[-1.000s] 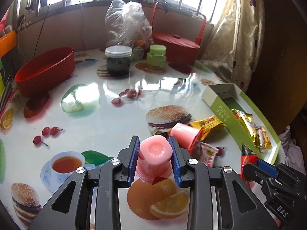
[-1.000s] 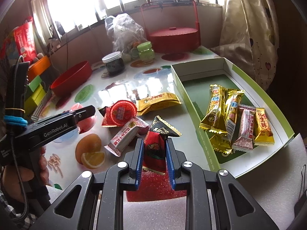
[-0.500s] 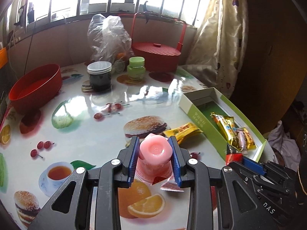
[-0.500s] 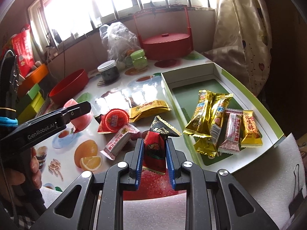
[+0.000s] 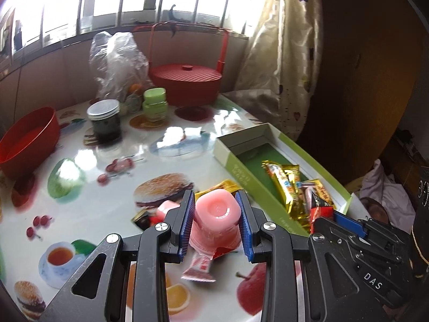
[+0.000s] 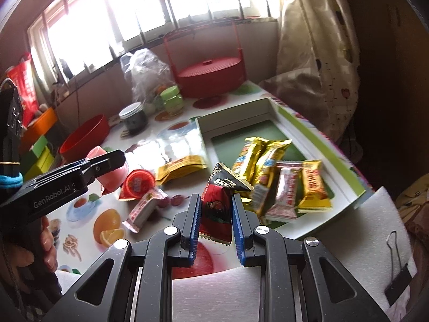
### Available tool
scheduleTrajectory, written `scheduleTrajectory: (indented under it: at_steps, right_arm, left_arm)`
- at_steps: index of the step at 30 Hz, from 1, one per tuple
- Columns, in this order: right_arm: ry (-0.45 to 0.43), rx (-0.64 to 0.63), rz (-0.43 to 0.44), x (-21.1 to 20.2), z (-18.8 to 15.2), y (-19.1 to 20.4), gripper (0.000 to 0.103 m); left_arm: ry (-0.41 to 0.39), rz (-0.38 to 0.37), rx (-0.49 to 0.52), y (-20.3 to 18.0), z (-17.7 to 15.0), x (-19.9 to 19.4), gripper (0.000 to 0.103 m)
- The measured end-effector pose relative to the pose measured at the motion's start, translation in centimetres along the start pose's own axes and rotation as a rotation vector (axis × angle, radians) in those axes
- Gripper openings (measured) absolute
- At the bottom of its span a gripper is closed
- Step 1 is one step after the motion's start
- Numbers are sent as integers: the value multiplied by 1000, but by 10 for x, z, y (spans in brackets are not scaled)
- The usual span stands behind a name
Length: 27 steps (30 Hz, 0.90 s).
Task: Organize snacks
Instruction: 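Carry the pink jelly cup and red candy packet over the green box with both grippers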
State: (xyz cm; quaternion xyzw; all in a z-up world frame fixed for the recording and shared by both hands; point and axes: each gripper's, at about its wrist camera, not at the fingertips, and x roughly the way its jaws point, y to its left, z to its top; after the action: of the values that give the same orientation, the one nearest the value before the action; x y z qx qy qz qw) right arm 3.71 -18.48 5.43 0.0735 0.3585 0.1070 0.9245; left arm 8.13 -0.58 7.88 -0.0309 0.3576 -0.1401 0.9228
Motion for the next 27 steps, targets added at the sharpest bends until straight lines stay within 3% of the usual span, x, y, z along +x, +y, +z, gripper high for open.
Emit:
scheduleTrajectory:
  at_steps: [10, 27]
  right_arm:
    - [-23, 48, -61, -8, 6, -31, 21]
    - [-2, 101, -128, 4, 8, -72, 21]
  left_arm:
    - [13, -86, 35, -31, 14, 18, 33]
    - [72, -159, 58, -66, 25, 61, 33]
